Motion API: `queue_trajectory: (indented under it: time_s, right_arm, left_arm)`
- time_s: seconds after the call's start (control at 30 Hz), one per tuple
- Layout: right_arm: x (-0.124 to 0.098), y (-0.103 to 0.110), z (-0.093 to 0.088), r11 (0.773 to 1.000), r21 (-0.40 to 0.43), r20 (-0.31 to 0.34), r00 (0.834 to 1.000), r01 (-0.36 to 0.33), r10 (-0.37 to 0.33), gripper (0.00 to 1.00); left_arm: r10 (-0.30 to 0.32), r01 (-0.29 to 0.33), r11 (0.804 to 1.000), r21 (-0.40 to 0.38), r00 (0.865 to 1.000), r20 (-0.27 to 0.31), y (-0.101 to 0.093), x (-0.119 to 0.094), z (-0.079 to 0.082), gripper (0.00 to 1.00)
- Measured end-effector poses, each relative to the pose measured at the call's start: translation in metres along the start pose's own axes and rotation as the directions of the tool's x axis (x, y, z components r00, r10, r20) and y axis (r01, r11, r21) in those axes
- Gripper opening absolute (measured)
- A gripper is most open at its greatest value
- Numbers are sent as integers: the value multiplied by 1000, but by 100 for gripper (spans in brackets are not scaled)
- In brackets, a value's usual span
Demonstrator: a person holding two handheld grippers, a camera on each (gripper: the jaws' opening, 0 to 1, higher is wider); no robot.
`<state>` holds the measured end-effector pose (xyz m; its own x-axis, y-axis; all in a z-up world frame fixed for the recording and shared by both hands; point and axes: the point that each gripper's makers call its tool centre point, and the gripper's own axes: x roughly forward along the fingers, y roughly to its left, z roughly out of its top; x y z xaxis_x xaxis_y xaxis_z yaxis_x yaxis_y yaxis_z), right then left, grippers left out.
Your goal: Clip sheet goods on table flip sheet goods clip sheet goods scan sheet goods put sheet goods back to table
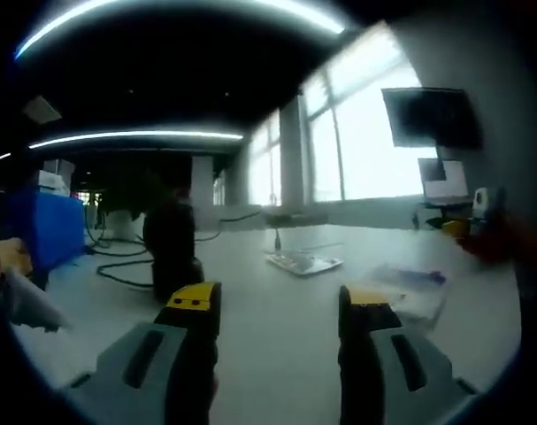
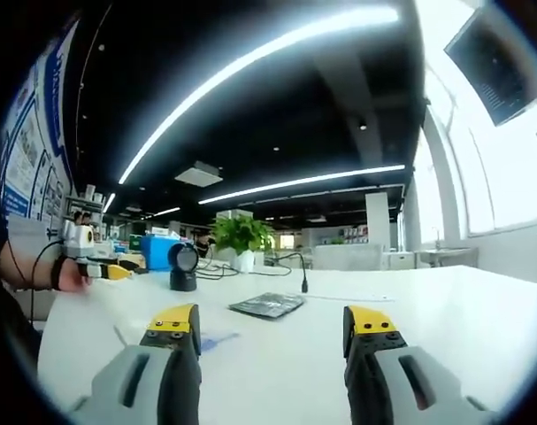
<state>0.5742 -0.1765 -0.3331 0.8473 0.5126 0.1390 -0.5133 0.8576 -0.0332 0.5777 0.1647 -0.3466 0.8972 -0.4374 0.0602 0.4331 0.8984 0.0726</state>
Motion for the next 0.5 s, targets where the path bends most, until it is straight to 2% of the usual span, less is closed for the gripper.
queue_trajectory:
  time_s: [0.1,0.27,0.37,0.5]
  right_arm:
    - [1,2,-4,1000,-9,-18,1000,-6,5,59]
    - [2,0,-9,1000,-26,-44,999,7,-8,59]
    - [3,-5,-13,999,-28,-58,998,34,-35,59]
    - [4,-6,-17,998,-42,-77,996,52,-55,58]
  left_arm:
    - [3,-3,999,38,1000,-17,-3,1,-2,46]
    - [-15,16,998,60,1000,-5,-7,-1,1,46]
    - [-10,9,999,51,1000,27,-4,-4,7,46]
    - [-7,7,999,47,1000,16,-2,-2,3,46]
